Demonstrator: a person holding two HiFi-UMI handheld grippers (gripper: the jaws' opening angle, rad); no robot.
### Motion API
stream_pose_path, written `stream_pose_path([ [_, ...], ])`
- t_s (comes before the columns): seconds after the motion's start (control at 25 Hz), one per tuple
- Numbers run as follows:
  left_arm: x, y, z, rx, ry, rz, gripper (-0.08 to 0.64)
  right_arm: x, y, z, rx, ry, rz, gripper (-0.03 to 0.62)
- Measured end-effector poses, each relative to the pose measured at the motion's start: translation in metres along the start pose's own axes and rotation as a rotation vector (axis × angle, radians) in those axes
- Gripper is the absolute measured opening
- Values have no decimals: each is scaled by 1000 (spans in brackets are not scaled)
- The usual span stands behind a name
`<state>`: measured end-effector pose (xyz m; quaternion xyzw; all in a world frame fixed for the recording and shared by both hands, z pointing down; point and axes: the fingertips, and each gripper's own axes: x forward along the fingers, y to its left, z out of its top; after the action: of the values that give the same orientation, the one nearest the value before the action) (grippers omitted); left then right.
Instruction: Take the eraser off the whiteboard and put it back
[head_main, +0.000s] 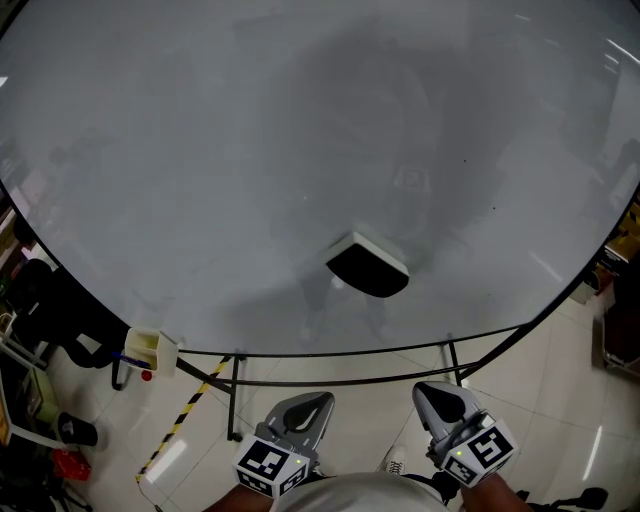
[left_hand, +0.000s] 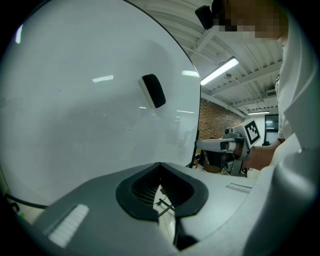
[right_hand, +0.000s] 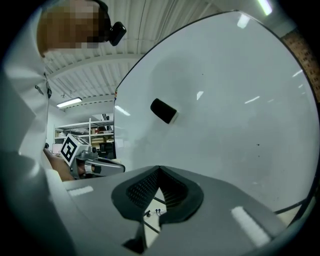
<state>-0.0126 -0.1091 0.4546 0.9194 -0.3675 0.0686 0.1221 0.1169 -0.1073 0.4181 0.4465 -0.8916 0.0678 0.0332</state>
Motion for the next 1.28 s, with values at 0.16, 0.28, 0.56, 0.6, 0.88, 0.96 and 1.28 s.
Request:
stream_pose_path([
  [0.16, 1, 1, 3, 3, -6, -18, 17, 1, 6, 2, -21, 7, -11, 2],
  [0.28, -1, 1, 6, 5, -7, -45, 17, 2, 9, 1, -19, 16, -34, 2],
  [0.56, -16, 10, 16, 7, -25, -130, 17, 2, 32, 0, 49, 14, -98, 2],
  [0.6, -19, 10, 14, 7, -19, -148, 16, 0, 37, 1, 49, 14, -117, 2],
  [0.88, -32, 7, -3, 19, 19, -163, 17, -12, 59, -4, 63, 4, -151, 2],
  [0.96, -35, -3, -6, 15, 15, -140, 17, -21, 57, -3, 51, 4, -125, 2],
  [1.28, -37, -63, -14, -18, -16, 13, 17, -69, 43, -8, -12, 30, 32, 2],
])
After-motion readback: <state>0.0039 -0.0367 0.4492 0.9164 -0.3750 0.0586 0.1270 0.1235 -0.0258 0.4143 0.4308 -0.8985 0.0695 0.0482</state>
